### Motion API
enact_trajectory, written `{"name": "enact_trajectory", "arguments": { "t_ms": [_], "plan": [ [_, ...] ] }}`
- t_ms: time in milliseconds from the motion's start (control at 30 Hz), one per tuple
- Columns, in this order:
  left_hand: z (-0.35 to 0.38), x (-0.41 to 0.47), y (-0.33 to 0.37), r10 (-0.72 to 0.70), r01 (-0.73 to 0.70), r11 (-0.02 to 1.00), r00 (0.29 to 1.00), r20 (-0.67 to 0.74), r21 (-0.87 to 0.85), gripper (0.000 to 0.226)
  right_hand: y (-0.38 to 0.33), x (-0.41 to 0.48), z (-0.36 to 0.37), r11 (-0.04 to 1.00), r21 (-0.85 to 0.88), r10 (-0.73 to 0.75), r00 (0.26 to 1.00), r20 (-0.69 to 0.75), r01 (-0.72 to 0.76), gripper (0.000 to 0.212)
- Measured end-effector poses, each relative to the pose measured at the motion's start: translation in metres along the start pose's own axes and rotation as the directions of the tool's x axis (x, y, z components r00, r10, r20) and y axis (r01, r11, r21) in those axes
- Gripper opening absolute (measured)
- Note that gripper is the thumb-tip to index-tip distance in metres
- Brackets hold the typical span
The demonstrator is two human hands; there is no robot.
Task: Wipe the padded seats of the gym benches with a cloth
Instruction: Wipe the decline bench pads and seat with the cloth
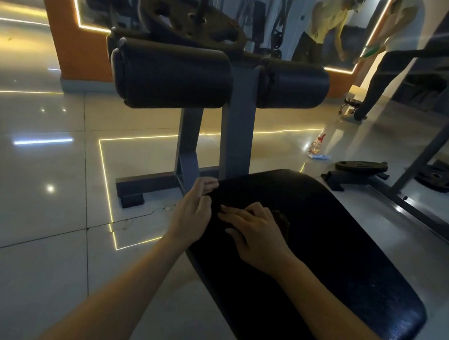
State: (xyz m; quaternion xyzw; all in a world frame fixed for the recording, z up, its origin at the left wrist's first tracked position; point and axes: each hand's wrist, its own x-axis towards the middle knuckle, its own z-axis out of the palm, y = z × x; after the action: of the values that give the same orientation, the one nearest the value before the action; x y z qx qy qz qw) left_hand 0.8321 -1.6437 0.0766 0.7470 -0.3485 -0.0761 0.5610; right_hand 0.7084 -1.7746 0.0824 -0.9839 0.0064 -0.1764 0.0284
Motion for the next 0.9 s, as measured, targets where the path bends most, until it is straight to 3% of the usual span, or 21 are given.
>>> {"name": "enact_trajectory", "arguments": {
  "t_ms": [100,300,367,533,633,700,767,833,900],
  "plan": [
    [-0.001,0.0,0.004,-0.035,0.035,0.999,0.999,0.0,-0.014,0.048,0.012,0.017,0.003,0.999,0.002,0.049,0.998,-0.042,-0.049,0.036],
    [0.001,0.001,0.001,0.007,-0.009,0.988,1.0,0.016,0.152,0.039,0.052,0.077,0.023,0.915,0.033,0.402,0.909,-0.108,-0.401,0.033],
    [-0.001,0.001,-0.001,0.011,-0.014,0.986,1.0,0.022,0.168,0.043,0.045,0.074,0.019,0.928,0.071,0.371,0.925,-0.082,-0.366,0.031],
    [-0.002,-0.001,0.001,0.014,-0.016,0.993,1.0,0.011,0.113,0.051,0.001,0.025,0.003,0.996,0.078,0.05,0.998,0.042,-0.053,0.03],
    [-0.002,-0.006,0.008,0.003,-0.007,0.994,0.999,0.034,0.107,0.047,0.003,0.016,0.009,0.995,0.093,0.029,1.0,-0.002,-0.028,0.029],
    [0.0,-0.017,0.011,0.056,-0.066,0.959,0.997,0.045,0.276,0.034,0.011,0.026,0.018,0.992,0.036,0.123,0.99,-0.074,-0.121,0.03],
    [0.004,-0.036,0.014,0.089,-0.122,0.848,0.992,0.087,0.515,0.037,0.021,0.047,0.027,0.957,0.03,0.289,0.943,-0.164,-0.288,0.03],
    [0.007,-0.056,0.019,0.022,-0.131,0.749,0.985,0.174,0.65,0.049,0.027,0.067,0.029,0.897,0.111,0.442,0.873,-0.207,-0.428,0.029],
    [0.005,-0.063,0.026,-0.065,-0.14,0.676,0.966,0.249,0.723,0.052,0.026,0.081,0.028,0.868,0.183,0.493,0.849,-0.191,-0.462,0.03]
  ]
}}
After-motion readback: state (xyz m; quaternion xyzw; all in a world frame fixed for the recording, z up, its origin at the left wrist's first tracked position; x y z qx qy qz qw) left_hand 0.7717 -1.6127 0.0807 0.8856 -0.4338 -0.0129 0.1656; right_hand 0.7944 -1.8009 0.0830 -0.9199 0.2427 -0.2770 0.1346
